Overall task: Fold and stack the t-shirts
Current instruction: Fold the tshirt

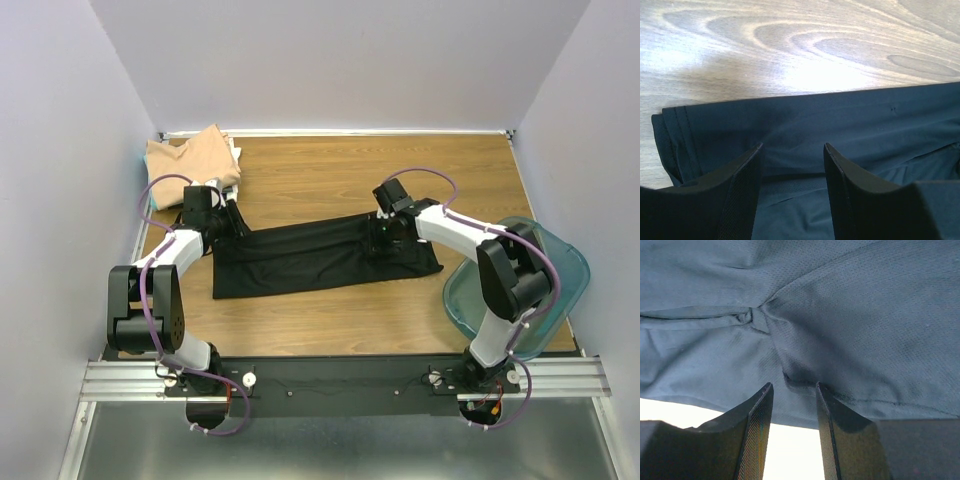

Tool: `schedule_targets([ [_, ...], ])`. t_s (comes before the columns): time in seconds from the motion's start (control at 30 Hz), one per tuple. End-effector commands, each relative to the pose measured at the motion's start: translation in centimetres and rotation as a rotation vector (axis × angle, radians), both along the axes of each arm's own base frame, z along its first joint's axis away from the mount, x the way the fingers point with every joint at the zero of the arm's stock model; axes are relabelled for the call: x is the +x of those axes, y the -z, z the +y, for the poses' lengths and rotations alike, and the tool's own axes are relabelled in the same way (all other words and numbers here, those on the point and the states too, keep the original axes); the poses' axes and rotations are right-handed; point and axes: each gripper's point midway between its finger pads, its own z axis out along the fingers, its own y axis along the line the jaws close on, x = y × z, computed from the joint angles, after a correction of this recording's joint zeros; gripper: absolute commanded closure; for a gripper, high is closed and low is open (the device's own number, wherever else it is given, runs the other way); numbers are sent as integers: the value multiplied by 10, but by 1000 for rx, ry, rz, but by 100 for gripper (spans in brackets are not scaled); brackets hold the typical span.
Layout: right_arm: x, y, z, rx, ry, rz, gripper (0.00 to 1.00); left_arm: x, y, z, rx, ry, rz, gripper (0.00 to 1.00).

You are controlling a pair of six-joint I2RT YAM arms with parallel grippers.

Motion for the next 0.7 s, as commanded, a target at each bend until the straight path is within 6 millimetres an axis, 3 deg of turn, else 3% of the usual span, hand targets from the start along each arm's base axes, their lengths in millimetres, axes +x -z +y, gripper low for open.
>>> schedule_targets([
  [0.0, 6, 7, 1, -19, -1, -13, 54, -5, -4, -3, -2, 19, -12, 42],
  [0.37, -9, 17, -8, -112, -6, -28, 54, -6, 2, -3, -4, 22, 1, 42],
  [0.47, -10, 20, -6, -141, -14, -37, 58, -6, 3, -4, -5, 25, 4, 42],
  [0.57, -9, 22, -4, -160, -11, -47, 68, -6, 3, -4, -6, 24, 6, 42],
  [0.67, -7, 22, -2, -166, -4, -55, 69, -6, 4, -4, -5, 24, 7, 42],
])
